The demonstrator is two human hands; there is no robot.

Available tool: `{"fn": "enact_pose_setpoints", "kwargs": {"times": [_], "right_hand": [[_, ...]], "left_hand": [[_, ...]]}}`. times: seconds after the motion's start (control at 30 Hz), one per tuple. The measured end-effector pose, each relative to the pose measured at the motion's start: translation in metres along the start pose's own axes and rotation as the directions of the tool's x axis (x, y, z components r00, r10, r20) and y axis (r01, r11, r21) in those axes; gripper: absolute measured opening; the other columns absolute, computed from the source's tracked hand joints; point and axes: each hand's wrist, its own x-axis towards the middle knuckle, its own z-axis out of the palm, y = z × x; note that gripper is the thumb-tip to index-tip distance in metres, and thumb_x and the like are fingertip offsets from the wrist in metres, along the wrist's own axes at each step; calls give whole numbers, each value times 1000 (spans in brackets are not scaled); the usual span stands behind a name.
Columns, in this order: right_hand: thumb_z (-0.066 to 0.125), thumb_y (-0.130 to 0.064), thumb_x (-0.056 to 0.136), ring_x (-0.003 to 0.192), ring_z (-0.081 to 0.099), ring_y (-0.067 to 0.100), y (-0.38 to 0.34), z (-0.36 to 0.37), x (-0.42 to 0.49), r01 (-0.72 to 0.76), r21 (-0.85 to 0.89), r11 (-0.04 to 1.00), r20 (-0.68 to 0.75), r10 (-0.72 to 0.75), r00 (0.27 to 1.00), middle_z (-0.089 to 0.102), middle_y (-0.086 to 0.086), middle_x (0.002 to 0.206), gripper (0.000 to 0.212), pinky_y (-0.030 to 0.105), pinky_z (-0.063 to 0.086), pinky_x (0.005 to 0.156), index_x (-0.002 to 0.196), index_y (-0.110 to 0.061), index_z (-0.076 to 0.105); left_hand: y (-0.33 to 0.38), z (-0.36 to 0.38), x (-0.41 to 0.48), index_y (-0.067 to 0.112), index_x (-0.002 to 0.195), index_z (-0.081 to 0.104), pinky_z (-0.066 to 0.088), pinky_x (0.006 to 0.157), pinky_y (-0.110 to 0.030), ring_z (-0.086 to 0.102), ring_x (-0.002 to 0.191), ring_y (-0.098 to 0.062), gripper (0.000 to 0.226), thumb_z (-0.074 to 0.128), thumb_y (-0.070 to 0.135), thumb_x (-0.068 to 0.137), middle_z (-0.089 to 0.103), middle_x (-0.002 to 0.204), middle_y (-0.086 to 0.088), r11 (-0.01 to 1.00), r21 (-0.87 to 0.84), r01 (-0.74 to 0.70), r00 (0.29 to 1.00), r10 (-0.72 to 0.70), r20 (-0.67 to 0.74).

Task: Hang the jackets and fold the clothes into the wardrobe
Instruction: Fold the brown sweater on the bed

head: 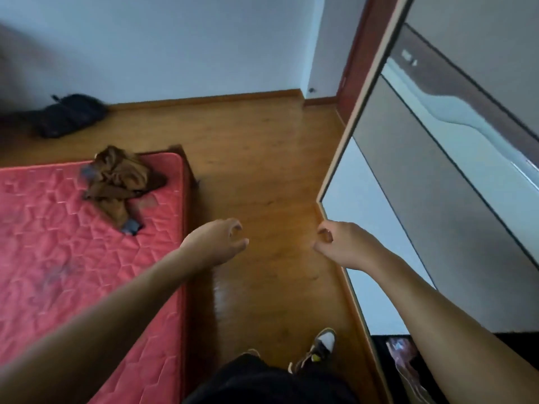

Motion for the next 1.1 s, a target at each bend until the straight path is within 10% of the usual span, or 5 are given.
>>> {"fn": "enact_pose_setpoints", "kwargs": {"times": [0.57, 1.1], "right_hand": [[55, -59, 94, 107, 63, 22, -187, -54, 267, 523, -261, 811, 310, -443, 841, 65, 1, 126, 49, 41, 55, 92, 134, -29, 56], [56, -57, 94, 111, 63, 24, -309, -92, 445, 700, -381, 604, 459, -534, 711, 65, 2, 128, 49, 42, 54, 91, 134, -28, 55]], "left_hand": [[-123, -69, 55, 24, 138, 52, 53, 92, -40, 63, 110, -23, 49, 54, 51, 97, 67, 122, -2, 806, -261, 532, 816, -570, -98], [-183, -120, 158, 25, 139, 53, 53, 93, -40, 63, 113, -25, 52, 55, 53, 95, 65, 126, -3, 643, -414, 645, 671, -735, -97]]}}
